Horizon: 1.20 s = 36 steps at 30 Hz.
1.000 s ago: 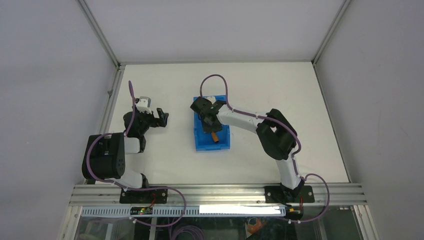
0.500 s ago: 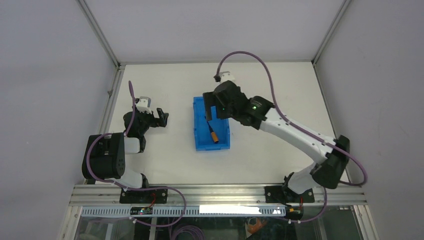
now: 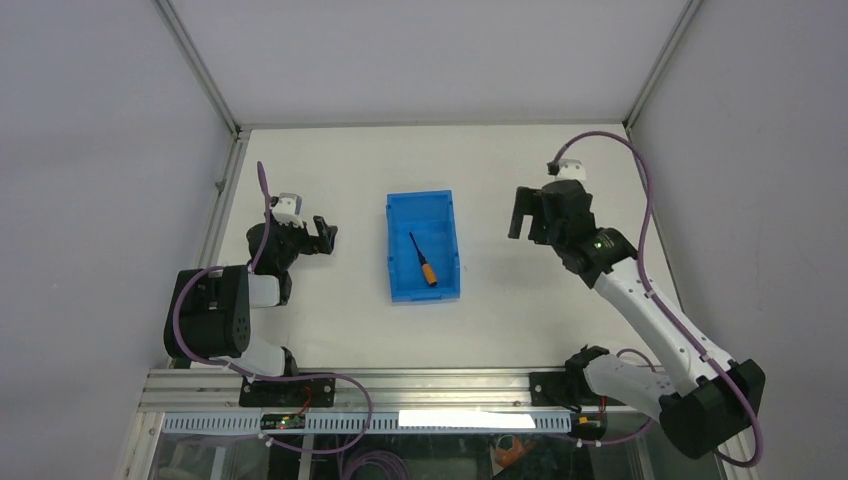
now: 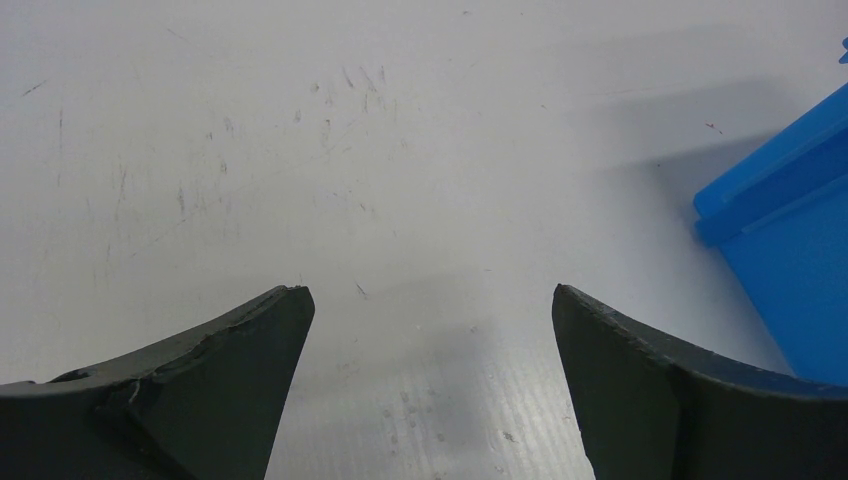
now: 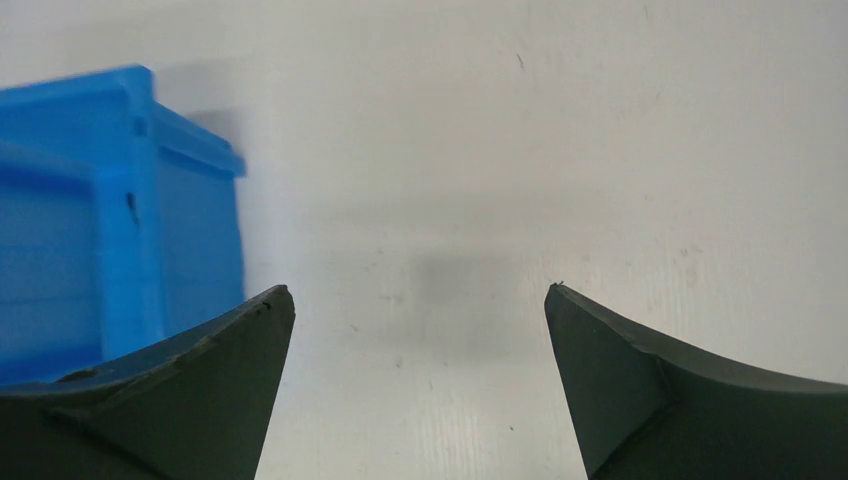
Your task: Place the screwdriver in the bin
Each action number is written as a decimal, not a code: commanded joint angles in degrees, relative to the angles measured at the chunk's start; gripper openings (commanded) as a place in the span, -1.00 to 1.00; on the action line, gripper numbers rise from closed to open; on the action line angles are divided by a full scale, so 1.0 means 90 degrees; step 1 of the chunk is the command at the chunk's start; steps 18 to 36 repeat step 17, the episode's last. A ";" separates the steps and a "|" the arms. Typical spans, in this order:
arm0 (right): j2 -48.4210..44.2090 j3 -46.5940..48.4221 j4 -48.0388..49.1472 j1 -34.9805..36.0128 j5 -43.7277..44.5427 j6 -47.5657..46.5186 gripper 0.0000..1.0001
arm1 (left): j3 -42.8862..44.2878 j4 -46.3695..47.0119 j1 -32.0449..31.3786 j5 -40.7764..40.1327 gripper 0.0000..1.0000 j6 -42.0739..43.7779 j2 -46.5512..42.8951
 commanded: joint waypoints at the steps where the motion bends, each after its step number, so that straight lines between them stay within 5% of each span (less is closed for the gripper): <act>1: -0.0823 -0.1161 0.0847 -0.0277 -0.0292 -0.0184 0.99 | 0.0006 0.0488 -0.0042 0.0135 0.98 -0.0002 0.0003; 10: -0.1680 -0.3117 0.2221 -0.0283 0.0066 0.0164 0.99 | 0.0005 0.0488 -0.0042 0.0132 0.98 -0.0004 0.0008; 36: -0.1703 -0.3279 0.2460 -0.0282 0.0071 0.0148 0.99 | 0.0005 0.0488 -0.0042 0.0132 0.98 0.0001 0.0008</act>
